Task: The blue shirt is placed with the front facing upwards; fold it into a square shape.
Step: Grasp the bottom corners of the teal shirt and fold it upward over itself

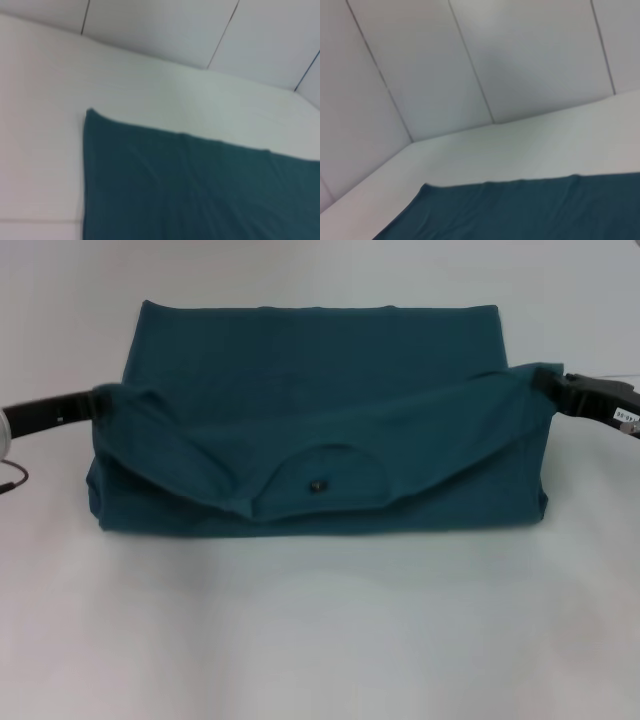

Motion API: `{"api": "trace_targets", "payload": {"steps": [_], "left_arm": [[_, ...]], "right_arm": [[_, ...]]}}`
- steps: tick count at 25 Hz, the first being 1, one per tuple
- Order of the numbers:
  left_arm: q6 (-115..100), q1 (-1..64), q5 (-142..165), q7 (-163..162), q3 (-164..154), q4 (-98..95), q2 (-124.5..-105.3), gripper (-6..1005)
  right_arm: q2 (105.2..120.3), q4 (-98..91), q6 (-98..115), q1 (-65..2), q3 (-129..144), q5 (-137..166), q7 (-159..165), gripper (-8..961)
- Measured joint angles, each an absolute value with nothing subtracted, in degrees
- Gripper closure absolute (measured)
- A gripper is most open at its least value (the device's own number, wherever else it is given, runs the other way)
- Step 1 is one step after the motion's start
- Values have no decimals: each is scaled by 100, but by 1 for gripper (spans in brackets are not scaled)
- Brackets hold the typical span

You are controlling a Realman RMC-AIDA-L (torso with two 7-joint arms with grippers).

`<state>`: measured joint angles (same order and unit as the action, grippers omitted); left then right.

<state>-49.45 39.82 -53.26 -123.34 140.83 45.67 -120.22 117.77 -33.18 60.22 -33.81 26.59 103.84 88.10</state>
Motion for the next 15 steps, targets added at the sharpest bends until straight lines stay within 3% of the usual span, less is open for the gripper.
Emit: {"api": "trace_targets", "payload": {"steps": [15], "left_arm": [[-4463, 4395, -5684, -11593, 14062, 4106, -12034, 962]], "right_arm": [[11780, -3261, 5593, -3414, 2653, 10138, 8570, 913]]}}
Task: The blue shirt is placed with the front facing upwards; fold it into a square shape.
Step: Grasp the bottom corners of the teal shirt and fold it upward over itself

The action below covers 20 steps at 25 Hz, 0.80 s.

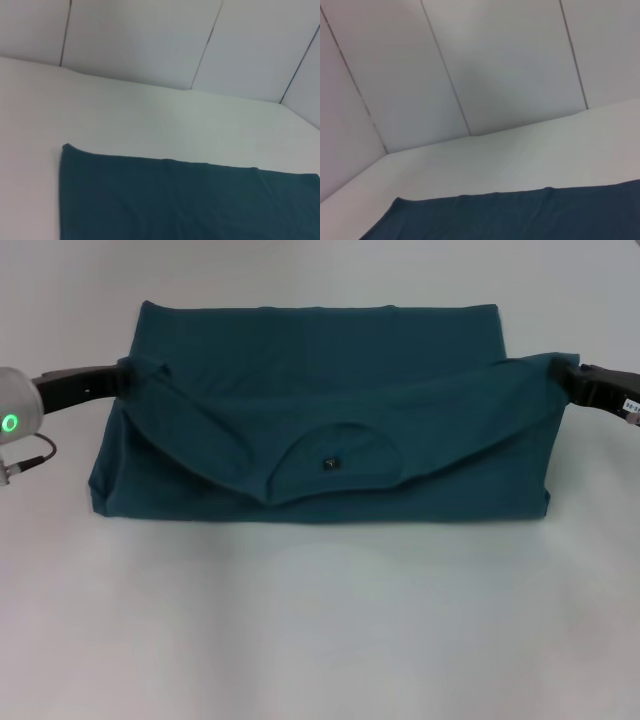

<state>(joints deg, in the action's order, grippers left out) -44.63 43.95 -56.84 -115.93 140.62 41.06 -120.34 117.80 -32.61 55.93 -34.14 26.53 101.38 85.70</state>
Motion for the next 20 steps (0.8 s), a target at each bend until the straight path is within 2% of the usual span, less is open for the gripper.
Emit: {"api": "trace_targets", "payload": {"steps": [20], "left_arm": [[-3875, 4699, -5987, -11031, 14053, 3894, -12084, 961]], "right_arm": [[11745, -3037, 4950, -3746, 2650, 10043, 8278, 911]]}}
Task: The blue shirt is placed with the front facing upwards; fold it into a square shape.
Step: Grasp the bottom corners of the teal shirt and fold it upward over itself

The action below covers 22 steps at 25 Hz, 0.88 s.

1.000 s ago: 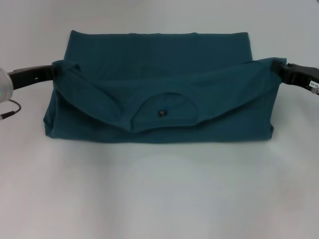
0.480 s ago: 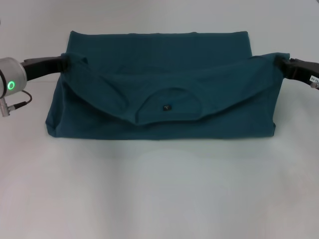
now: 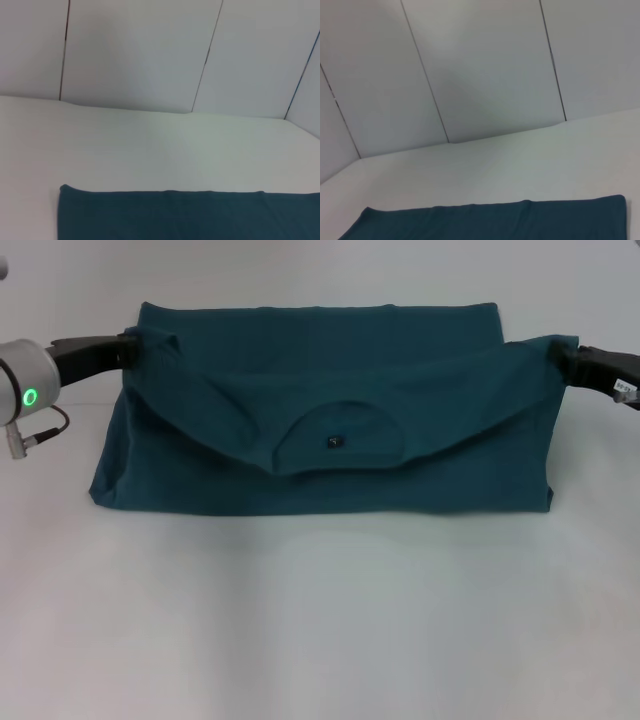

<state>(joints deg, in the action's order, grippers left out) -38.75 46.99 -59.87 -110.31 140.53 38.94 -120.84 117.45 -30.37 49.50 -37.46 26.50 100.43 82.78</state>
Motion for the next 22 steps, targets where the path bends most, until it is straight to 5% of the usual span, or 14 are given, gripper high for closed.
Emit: {"api": "trace_targets", "payload": {"steps": [22], "left_arm": [[-2895, 4973, -5985, -10351, 14045, 3369, -12279, 959]], "right_arm": [[11797, -2680, 4441, -3856, 2687, 9755, 7567, 908]]}}
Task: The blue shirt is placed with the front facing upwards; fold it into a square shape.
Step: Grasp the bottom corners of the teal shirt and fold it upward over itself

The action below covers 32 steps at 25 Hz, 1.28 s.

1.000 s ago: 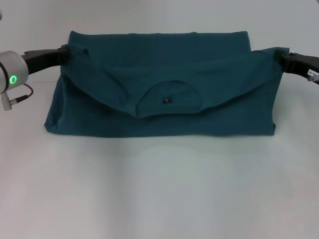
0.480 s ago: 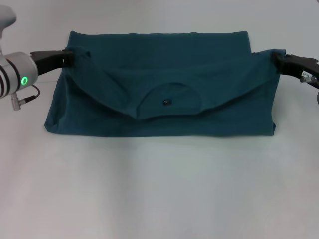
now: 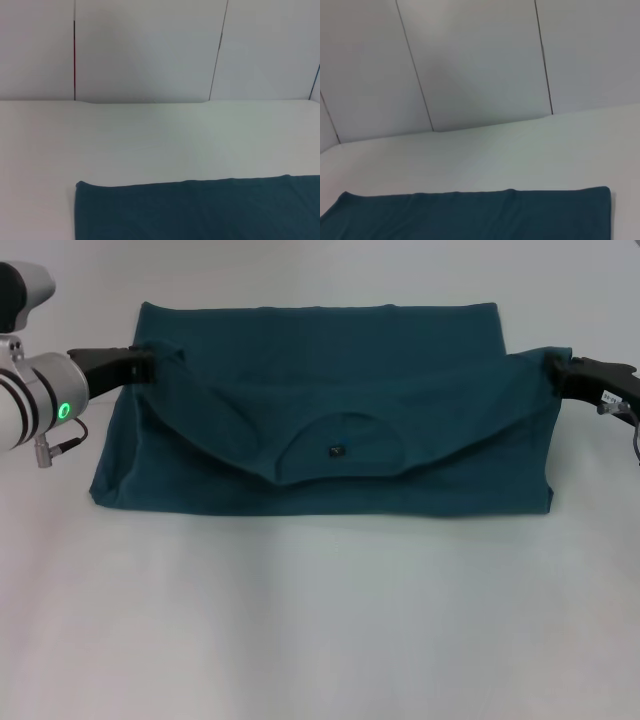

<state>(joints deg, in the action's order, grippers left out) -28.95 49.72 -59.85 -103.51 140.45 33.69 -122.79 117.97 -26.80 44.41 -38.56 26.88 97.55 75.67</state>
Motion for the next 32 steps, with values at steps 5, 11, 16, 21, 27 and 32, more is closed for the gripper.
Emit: {"api": "trace_targets", "payload": {"steps": [5, 11, 16, 21, 27, 32], "left_arm": [[-2802, 4991, -5985, -10322, 14045, 3366, -12304, 959], [-2558, 5018, -5985, -10264, 13899, 3348, -12351, 958], [-2202, 5050, -5985, -10261, 13630, 3218, -12362, 958], [-1923, 5088, -5985, -10258, 13443, 3076, -12365, 957], [-1689, 5106, -5985, -10256, 13227, 2964, -12373, 957], [-1520, 5116, -5985, -10256, 13075, 2884, -12382, 957]], "right_arm": [[11791, -2584, 4306, -3955, 2686, 9637, 7367, 908], [11774, -2339, 3949, -4211, 2684, 9599, 7072, 907], [11812, -2217, 3721, -4338, 2684, 9597, 6756, 906], [11820, -2206, 3595, -4351, 2676, 9531, 6639, 906], [11822, -1968, 3361, -4416, 2696, 9324, 6198, 905], [11835, -1823, 3231, -4468, 2687, 9114, 5678, 905]]}}
